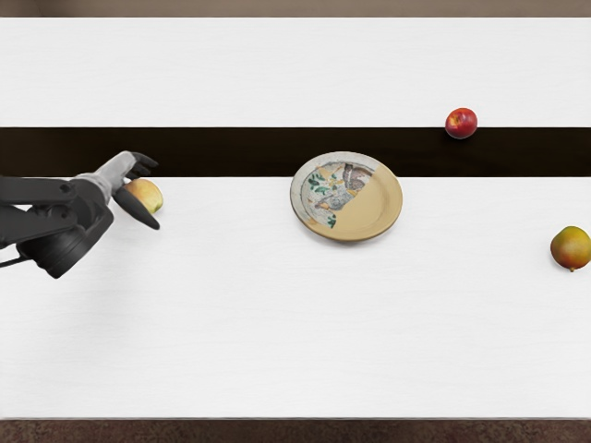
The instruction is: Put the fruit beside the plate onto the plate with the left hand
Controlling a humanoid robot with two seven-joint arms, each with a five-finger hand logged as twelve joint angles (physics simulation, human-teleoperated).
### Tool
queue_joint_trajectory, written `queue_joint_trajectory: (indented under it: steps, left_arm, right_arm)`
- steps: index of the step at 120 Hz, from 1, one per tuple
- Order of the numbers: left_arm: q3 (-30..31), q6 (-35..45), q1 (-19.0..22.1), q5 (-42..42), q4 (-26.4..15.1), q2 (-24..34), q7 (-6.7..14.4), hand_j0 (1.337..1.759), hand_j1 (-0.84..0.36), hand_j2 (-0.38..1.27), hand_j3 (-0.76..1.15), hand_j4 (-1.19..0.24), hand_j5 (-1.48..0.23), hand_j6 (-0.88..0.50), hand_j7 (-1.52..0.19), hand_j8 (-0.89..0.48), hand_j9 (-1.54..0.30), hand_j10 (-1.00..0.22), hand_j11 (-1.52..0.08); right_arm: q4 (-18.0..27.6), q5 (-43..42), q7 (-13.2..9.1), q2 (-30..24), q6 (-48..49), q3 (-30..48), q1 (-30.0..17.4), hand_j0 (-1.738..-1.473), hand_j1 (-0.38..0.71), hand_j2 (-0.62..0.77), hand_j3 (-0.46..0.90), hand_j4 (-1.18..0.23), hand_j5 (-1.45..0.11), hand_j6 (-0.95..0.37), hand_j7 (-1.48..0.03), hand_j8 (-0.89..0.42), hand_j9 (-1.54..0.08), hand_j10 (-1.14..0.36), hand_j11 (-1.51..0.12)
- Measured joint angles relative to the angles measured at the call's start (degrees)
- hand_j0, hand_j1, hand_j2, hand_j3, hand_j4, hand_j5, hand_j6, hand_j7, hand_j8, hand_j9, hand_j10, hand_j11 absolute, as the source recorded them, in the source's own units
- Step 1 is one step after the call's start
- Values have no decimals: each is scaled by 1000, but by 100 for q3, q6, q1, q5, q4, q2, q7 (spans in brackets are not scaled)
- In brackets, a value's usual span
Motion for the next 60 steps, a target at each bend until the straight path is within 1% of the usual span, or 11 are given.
queue_joint_trajectory:
  steps: [21, 34, 44, 54, 57, 60]
  left_arm:
    - [22, 4, 38, 14, 40, -9, 0, 1658, -70, 71, 0, -350, -455, -351, -455, -351, -455, -351, -455]
    - [27, 4, 44, 23, 60, -18, 1, 1658, -114, 79, 0, -390, -501, -391, -501, -353, -504, -389, -503]
    - [56, 4, 53, 29, 86, -71, 1, 1658, -138, 85, 0, -414, -523, -391, -527, -330, -530, -410, -530]
    - [115, 3, 76, 25, 135, -97, 1, 1658, -159, 88, 0, -431, -547, -428, -552, -375, -553, -428, -553]
    - [125, 3, 107, 27, 144, -104, 1, 1658, -168, 90, 0, -441, -555, -397, -562, -390, -564, -437, -563]
    - [134, 3, 117, 22, 154, -98, 0, 1658, -175, 87, 0, -447, -566, -406, -572, -402, -574, -444, -573]
  right_arm:
    - [0, 0, 0, 0, 0, 0, 0, -1658, -324, -4, 0, -20, -26, -20, -26, -20, -26, -20, -26]
    - [0, 0, 0, 0, 0, 0, 0, -1658, -324, -4, 0, -20, -26, -20, -26, -20, -26, -20, -26]
    - [0, 0, 0, 0, 0, 0, 0, -1658, -324, -4, 0, -20, -26, -20, -26, -20, -26, -20, -26]
    - [0, 0, 0, 0, 0, 0, 0, -1658, -324, -4, 0, -20, -26, -20, -26, -20, -26, -20, -26]
    - [0, 0, 0, 0, 0, 0, 0, -1658, -324, -4, 0, -20, -26, -20, -26, -20, -26, -20, -26]
    - [0, 0, 0, 0, 0, 0, 0, -1658, -324, -4, 0, -20, -26, -20, -26, -20, -26, -20, -26]
